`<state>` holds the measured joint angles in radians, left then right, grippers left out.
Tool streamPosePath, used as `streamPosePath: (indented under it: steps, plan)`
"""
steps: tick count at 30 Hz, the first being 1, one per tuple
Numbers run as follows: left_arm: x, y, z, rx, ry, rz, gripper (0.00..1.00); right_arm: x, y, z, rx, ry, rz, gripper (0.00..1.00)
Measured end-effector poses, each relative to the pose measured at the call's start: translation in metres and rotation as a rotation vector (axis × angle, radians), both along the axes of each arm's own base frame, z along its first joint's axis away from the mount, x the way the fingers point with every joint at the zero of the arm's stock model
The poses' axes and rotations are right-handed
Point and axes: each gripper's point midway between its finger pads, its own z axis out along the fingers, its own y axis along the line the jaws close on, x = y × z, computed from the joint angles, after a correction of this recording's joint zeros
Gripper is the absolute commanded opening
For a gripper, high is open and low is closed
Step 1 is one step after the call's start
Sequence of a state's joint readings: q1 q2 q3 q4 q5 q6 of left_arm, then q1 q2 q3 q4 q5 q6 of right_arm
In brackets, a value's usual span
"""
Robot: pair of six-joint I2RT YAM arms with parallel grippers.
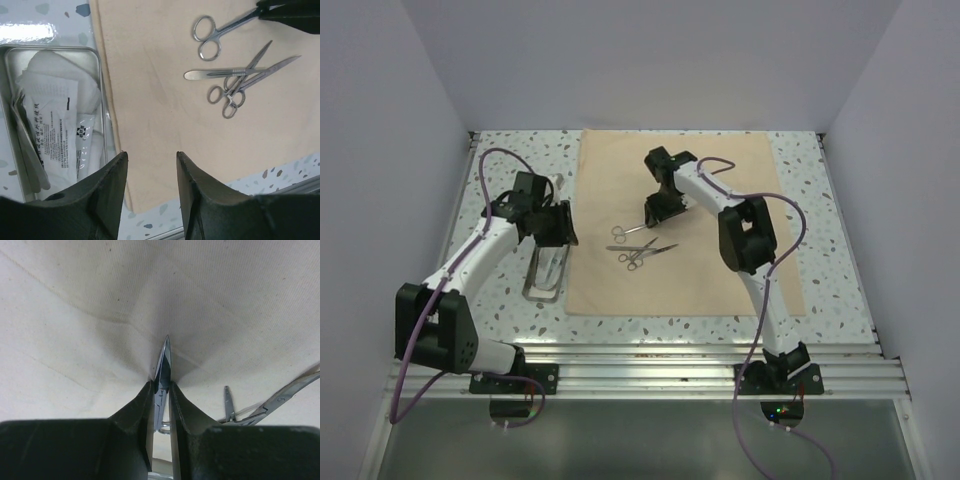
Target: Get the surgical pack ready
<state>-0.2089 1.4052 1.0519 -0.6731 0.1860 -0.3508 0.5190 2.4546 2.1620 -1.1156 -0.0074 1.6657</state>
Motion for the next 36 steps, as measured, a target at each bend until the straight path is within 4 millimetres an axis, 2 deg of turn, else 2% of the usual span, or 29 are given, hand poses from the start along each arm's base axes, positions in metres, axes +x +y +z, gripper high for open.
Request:
streamPosePath:
  steps: [8,17,25,29,36]
  plan:
    - [0.007,-0.028,0.022,-0.153,-0.065,-0.064,0.51,-0.006,-0.005,0.021,0.014,-0.113,0.153,0.00]
    - [0.013,-0.056,0.046,-0.312,-0.131,-0.156,0.57,0.007,0.000,0.071,0.045,-0.349,0.419,0.00]
    - [0.021,-0.076,0.071,-0.419,-0.213,-0.221,0.60,-0.008,0.010,0.119,0.109,-0.503,0.726,0.00]
    - [0.022,-0.095,0.069,-0.450,-0.210,-0.274,0.61,-0.030,0.009,0.137,0.147,-0.536,0.842,0.00]
    - [0.013,-0.135,0.046,-0.487,-0.120,-0.347,0.61,-0.055,0.018,0.165,0.208,-0.597,0.953,0.00]
